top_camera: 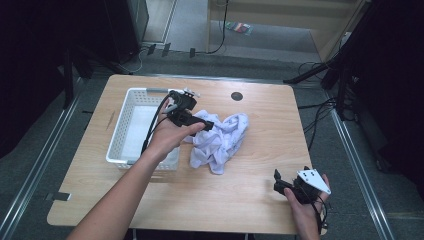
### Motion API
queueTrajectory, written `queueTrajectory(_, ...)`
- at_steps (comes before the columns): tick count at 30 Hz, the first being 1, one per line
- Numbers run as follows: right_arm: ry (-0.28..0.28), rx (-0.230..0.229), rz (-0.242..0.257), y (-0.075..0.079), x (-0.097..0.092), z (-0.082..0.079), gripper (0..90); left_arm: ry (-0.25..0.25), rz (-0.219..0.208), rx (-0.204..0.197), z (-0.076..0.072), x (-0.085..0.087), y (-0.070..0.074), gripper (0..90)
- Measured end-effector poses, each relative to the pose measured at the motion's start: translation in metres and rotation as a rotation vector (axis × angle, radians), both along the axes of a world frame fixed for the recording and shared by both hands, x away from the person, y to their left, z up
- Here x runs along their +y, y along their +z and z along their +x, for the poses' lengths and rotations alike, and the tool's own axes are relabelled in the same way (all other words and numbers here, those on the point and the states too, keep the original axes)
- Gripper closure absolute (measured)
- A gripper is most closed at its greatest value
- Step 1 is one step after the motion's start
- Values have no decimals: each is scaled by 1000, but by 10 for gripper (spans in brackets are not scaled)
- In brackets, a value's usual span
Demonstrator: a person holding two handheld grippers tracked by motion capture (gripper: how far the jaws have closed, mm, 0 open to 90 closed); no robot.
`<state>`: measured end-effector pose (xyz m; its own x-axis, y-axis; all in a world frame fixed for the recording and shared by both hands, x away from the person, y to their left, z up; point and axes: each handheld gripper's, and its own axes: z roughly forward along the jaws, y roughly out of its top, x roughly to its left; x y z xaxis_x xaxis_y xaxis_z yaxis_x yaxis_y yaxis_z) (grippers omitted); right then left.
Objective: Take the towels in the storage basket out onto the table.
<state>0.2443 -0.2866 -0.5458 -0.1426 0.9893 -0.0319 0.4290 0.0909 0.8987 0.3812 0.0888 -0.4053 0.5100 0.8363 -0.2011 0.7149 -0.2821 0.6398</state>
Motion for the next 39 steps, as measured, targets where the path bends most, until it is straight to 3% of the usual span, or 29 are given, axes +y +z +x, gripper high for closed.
queueTrajectory(7,-1,1,-2,0,0,0,0,16,29,-43,-9,22,0,0)
queueTrajectory(11,-1,1,-4,0,0,0,0,24,25,-55,-13,31,-1,0)
queueTrajectory(16,0,2,-7,0,0,0,0,67,5,-72,-17,53,-7,0)
queueTrajectory(22,0,3,-8,0,0,0,0,100,26,-76,-24,75,-13,0)
queueTrajectory(34,-6,6,-13,0,1,1,0,162,12,-111,-46,113,-17,0)
queueTrajectory(39,-6,6,-15,0,1,1,0,189,31,-145,-56,126,-22,0)
